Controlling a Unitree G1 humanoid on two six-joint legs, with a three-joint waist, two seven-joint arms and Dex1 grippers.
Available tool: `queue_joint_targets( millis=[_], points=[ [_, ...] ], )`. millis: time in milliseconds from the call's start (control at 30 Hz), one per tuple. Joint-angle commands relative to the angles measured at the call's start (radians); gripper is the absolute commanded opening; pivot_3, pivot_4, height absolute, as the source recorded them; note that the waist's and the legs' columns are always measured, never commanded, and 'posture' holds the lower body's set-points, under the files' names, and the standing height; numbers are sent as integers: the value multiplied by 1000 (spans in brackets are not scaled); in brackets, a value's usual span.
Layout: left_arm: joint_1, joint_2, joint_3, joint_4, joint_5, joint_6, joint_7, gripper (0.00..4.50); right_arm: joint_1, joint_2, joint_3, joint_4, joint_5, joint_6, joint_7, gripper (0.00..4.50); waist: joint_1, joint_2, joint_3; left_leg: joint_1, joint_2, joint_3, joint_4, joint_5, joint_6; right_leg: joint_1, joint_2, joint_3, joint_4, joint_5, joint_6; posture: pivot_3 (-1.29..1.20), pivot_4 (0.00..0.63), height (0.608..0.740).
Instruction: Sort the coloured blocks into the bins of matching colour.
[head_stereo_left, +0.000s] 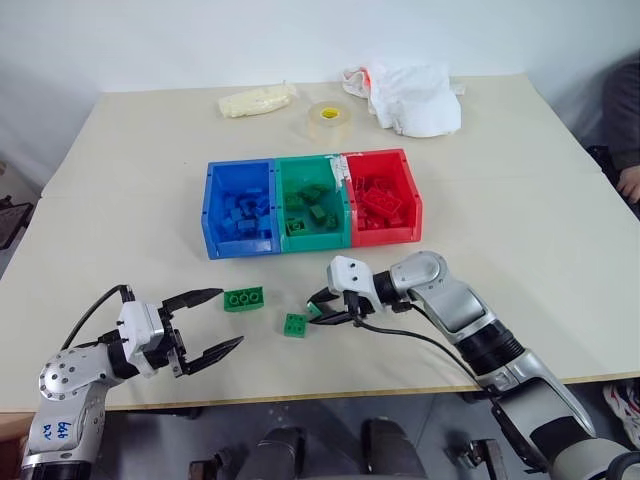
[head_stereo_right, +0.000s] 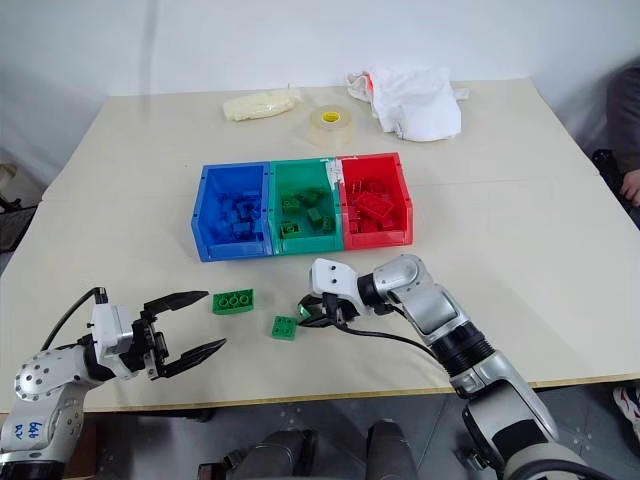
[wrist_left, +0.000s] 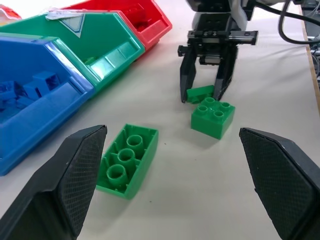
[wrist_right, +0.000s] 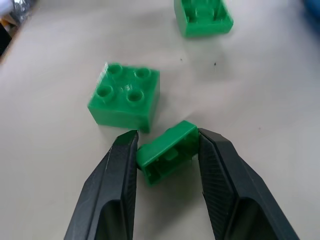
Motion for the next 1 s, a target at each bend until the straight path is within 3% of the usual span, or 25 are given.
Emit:
queue_joint_targets(
  millis=[33,167,367,533,667,867,1000],
  points=[
    [-13,2,4,-5,-17,-2,-5,4500,-19,-8,-81,-87,69,31,-4,1380,1,0,0,0,0,0,0,0,0,0,0,0,0,0,0,0,150,740],
    [-28,3,0,10,-16,-3,-10,4500,-119,19,-167,-44,106,67,-66,1380,-1,0,0,0,0,0,0,0,0,0,0,0,0,0,0,0,150,740],
    [-61,1,-7,44,-13,-10,-29,4500,-374,114,-223,365,28,-125,-193,1380,-6,0,0,1,4,1,-1,0,-3,-1,5,0,1,1,-3,0,150,740],
    [-86,-3,-18,54,-8,-11,-29,4500,-503,179,-236,640,-21,-262,-259,3008,-12,0,0,1,6,0,-2,-1,-4,-1,7,0,4,2,-4,0,150,740],
    [-90,-2,-20,54,-9,-12,-29,4500,-529,192,-244,709,-34,-322,-256,4328,-26,0,0,1,6,0,-2,-1,-4,-2,7,0,6,2,-4,0,150,740],
    [-91,2,-17,60,-10,-12,-32,4500,-492,151,-263,647,-24,-342,-190,4467,-32,1,0,1,8,0,-2,-1,-5,-2,9,0,7,2,-4,0,150,740],
    [-121,4,-23,86,-7,-10,-37,4500,-376,75,-265,463,23,-304,-75,4467,-28,1,0,1,8,0,-1,-2,-5,-2,10,1,7,2,-4,0,150,740]
  ],
)
